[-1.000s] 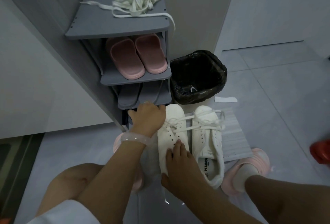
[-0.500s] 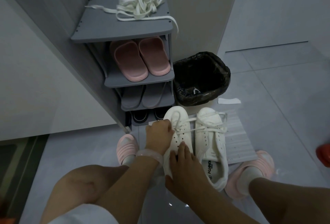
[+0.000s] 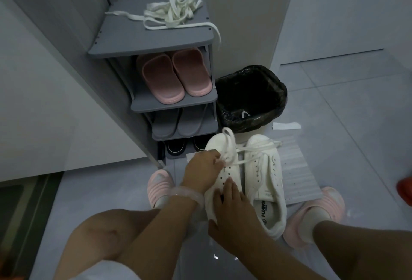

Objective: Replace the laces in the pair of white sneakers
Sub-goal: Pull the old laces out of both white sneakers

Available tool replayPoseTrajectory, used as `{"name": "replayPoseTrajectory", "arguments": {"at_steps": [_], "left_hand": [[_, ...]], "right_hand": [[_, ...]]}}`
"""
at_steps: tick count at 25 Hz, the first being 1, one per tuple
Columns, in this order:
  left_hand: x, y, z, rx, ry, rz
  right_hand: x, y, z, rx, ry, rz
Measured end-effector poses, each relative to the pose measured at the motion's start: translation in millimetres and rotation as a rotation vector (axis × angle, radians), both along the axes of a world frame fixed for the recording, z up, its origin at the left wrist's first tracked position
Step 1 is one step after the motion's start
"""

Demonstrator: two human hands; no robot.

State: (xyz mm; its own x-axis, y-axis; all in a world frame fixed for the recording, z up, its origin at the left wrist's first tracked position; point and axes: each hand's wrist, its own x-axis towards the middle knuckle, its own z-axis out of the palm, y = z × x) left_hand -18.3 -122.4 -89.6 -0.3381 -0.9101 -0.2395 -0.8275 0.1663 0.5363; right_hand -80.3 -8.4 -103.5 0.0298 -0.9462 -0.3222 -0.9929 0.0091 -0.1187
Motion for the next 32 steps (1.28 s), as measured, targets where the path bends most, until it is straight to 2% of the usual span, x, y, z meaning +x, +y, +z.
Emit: {"name": "replayPoseTrajectory", "arguments": {"at_steps": [2, 5, 8, 10, 11, 12, 13, 14, 16, 17, 19, 21, 23, 27, 30, 32], "left_hand": [[-1.3, 4.5, -15.0, -0.047, -0.136, -0.07], [-5.6, 3.5, -11.0, -0.158, -0.149, -0.043], [-3.6, -7.2, 25.4, -0.357, 0.094, 0.199], [2.4, -17.2, 51.4, -0.507, 0.343, 0.316], [4.7, -19.6, 57.6, -0.468, 0.464, 0.313], [5.2, -18.5, 60.1, -0.35, 0.545, 0.275], [4.8, -15.6, 54.6, -0.221, 0.521, 0.213], [3.4, -11.4, 45.3, -0.131, 0.358, 0.126], [2.4, -3.8, 21.6, -0.066, -0.099, -0.043], [3.4, -1.4, 13.6, -0.036, -0.237, -0.082], [5.1, 0.1, 2.7, 0.016, -0.36, -0.095], [2.6, 0.4, -0.2, -0.004, -0.397, -0.12], [-0.3, -0.5, 4.8, -0.059, -0.289, -0.096], [4.2, -10.5, 29.9, -0.196, 0.08, 0.139], [4.0, -6.4, 40.1, -0.216, 0.233, 0.181], [4.4, -7.4, 46.4, -0.24, 0.362, 0.24]], "right_hand": [[-1.3, 0.4, -2.2, -0.002, 0.017, -0.011], [0.3, 2.0, -6.2, 0.005, -0.005, -0.024], [-0.1, 1.0, -6.8, -0.004, -0.015, -0.041], [0.7, 1.2, -7.7, -0.022, -0.007, -0.05], [1.3, 1.4, -8.2, -0.026, -0.007, -0.047], [1.8, 1.3, -7.5, -0.022, -0.011, -0.045], [2.1, 1.2, -7.4, -0.019, -0.014, -0.041], [1.9, 1.4, -7.4, -0.01, -0.016, -0.038], [1.7, 1.3, -6.9, 0.007, -0.029, -0.037], [2.0, 1.4, -7.0, 0.01, -0.033, -0.036], [1.8, 1.7, -8.4, 0.002, -0.026, -0.017], [1.1, 1.9, -9.6, -0.025, -0.014, -0.018], [0.7, 1.9, -9.9, -0.045, -0.014, -0.023], [0.7, 1.1, -7.0, -0.015, -0.011, -0.005], [-2.8, 0.1, -0.9, 0.071, -0.045, -0.013], [-3.0, -1.1, 8.9, 0.054, -0.015, 0.025]]}}
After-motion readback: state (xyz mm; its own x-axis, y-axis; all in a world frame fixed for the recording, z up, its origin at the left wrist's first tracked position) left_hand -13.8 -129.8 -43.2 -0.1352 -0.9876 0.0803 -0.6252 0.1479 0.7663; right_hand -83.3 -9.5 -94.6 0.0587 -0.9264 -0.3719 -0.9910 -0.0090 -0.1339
